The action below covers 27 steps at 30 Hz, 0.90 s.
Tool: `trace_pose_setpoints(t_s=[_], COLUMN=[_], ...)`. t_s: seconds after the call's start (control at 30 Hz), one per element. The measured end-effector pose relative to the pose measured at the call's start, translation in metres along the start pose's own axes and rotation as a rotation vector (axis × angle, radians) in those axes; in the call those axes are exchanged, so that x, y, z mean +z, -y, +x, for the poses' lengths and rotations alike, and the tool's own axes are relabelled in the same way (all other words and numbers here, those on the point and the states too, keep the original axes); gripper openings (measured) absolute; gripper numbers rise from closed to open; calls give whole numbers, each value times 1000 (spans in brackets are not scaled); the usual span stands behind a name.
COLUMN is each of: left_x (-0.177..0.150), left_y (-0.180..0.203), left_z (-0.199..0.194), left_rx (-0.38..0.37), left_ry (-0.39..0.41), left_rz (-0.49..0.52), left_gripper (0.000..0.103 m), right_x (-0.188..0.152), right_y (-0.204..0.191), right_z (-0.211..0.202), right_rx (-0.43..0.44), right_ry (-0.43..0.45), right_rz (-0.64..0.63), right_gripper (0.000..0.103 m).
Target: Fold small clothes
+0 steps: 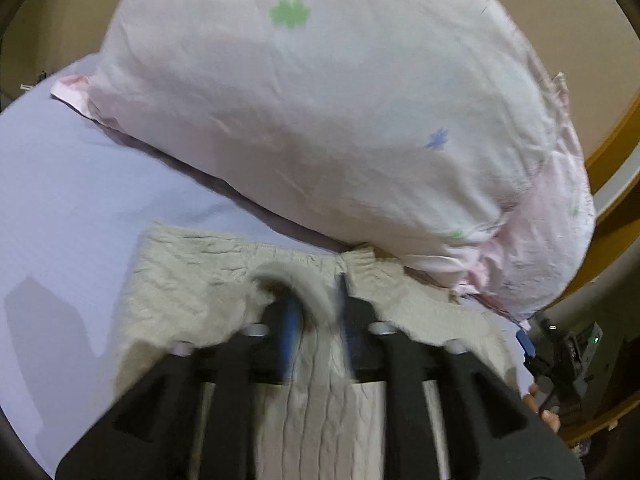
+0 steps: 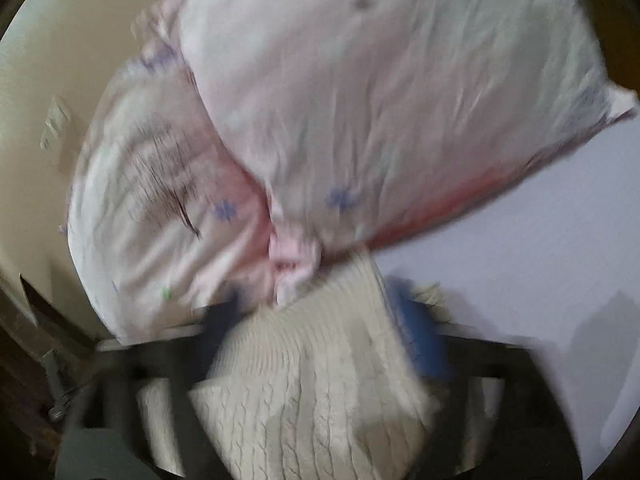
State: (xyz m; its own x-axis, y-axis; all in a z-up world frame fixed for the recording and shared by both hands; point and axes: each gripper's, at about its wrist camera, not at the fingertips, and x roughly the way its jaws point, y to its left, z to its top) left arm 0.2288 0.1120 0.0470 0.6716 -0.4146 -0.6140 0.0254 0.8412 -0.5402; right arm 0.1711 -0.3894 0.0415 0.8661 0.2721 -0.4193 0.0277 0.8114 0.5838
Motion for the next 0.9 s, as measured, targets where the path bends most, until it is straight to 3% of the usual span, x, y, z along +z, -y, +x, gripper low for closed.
trace_pose_setpoints(t_s=[0.03,0.07,0.13,0.2,0.27,0.4,0.6,0.63,0.67,0.7,0.77,0.9], left_x=[-1,-3,-7,-14,-23,-45,-70,-73,-76,-78,-74,-50], left_y=[-3,-8,-21,-41,-64,-88,-72,-69,-65,-64,-59,0], left_z=[-13,-31,-46,-50,-50,-37,-35,-35,-32,-26,-27,-41], left_rx=[18,56,109,123,136,18,-15,-11,-6,-11,-26,-117], left_ry=[40,97,126,69,9,-73,-7,9,5,-18,-11,43], left_rz=[9,22,20,-31,-96,-235,-248,-249,-246,-258,-279,-152], left_gripper=[78,93,93,89,77,71,70,63,36,28,24,22], right_x=[-2,-7,-14,-16,-9,-10,-15,-15,-16,-16,-15,-6], right_y=[0,4,10,21,28,40,39,39,37,36,35,38], right_z=[-9,-10,-15,-7,5,6,10,11,12,12,11,-1], right_rx=[45,60,69,77,101,115,125,125,127,132,144,159], right_ry=[13,14,8,-40,-74,-80,-113,-118,-125,-128,-126,-76], right_rz=[-22,-34,-38,7,70,114,124,123,120,118,118,120], right_gripper=[97,97,98,98,98,98,98,98,98,98,98,98])
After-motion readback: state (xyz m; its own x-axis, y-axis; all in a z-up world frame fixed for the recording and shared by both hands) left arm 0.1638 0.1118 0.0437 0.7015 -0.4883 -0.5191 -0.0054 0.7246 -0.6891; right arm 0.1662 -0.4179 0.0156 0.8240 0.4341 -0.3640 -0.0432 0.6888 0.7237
